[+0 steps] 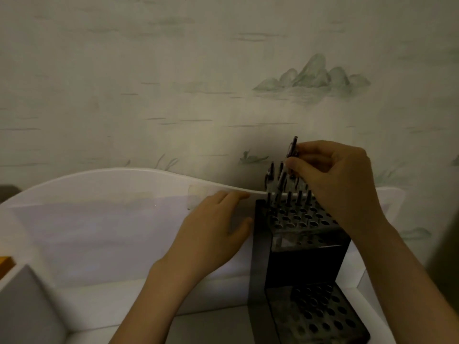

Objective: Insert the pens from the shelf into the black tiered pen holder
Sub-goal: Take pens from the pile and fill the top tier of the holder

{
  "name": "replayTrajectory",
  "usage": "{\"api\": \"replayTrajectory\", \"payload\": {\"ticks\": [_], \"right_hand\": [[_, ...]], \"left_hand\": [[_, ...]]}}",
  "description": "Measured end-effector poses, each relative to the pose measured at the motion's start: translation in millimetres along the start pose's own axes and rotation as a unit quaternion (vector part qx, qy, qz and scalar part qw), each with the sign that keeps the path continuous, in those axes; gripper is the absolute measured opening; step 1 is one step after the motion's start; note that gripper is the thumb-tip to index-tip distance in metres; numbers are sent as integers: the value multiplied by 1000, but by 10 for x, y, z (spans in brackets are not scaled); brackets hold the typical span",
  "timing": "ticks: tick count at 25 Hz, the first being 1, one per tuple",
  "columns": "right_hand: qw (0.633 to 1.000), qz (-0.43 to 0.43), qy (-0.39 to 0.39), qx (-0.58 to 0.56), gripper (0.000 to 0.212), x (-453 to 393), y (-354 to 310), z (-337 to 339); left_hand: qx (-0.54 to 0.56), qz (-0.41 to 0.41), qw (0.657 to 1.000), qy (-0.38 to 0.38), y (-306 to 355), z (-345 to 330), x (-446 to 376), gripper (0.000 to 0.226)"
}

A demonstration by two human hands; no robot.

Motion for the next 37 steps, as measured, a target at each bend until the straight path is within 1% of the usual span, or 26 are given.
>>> {"api": "replayTrajectory", "payload": {"ticks": [4, 7, 9, 12, 14, 16, 18, 20, 22, 24, 26, 28, 29, 31, 33, 37], "right_hand": [[1000, -15, -24, 12, 21, 24, 73, -86], [994, -55, -87, 27, 22, 93, 168, -232], [990, -73, -114, 35, 23, 118, 212, -269], [988, -90, -121, 34, 26, 94, 260, -244], [988, -83, -124, 34, 28, 100, 273, -239], [992, -47, -100, 58, 31, 128, 250, -223], [996, 7, -49, 73, 35, 167, 181, -168], [994, 86, -1, 66, 35, 225, 60, -107], [985, 166, 6, 37, 35, 323, -109, -117], [974, 224, -24, 14, 38, 451, -244, -227], [965, 247, -84, -18, 42, 589, -308, -454], [957, 234, -168, -46, 45, 765, -352, -705], [949, 228, -216, -39, 50, 861, -378, -836], [920, 232, -315, 19, 61, 1075, -460, -1071], [893, 262, -361, 54, 68, 1262, -574, -1227], [852, 313, -417, 53, 70, 1682, -1017, -1493]], "left_hand": [[-3, 2, 1000, -1, 14, -7, 19, 48], [-8, 4, 1000, 3, 37, -11, 36, 48], [-9, 7, 1000, 7, 47, -13, 48, 47], [-14, 6, 1000, 16, 69, -12, 59, 47], [-19, 12, 999, 22, 91, -10, 68, 47], [-26, 15, 999, 28, 115, 7, 84, 47], [-36, 19, 998, 38, 146, 56, 122, 47], [-49, 29, 997, 48, 165, 123, 181, 47], [-64, 47, 995, 58, 178, 199, 267, 47], [-84, 64, 992, 70, 170, 274, 384, 48], [-116, 93, 985, 88, 138, 372, 575, 49], [-141, 132, 975, 108, 104, 487, 840, 50], [-152, 153, 969, 120, 92, 550, 995, 51], [-178, 195, 954, 140, 92, 677, 1317, 55], [-204, 236, 939, 145, 87, 779, 1598, 58], [-263, 296, 908, 138, 60, 1076, 2230, 62]]}}
Point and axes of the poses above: each hand's wrist, its own x-axis away from the middle knuckle, its own z-axis out of the back of the hand, y = z × x, the point moved 3 cm from there along -x, towards the middle knuckle, and after that the axes turned 9 degrees about x, right-handed, at the moved point
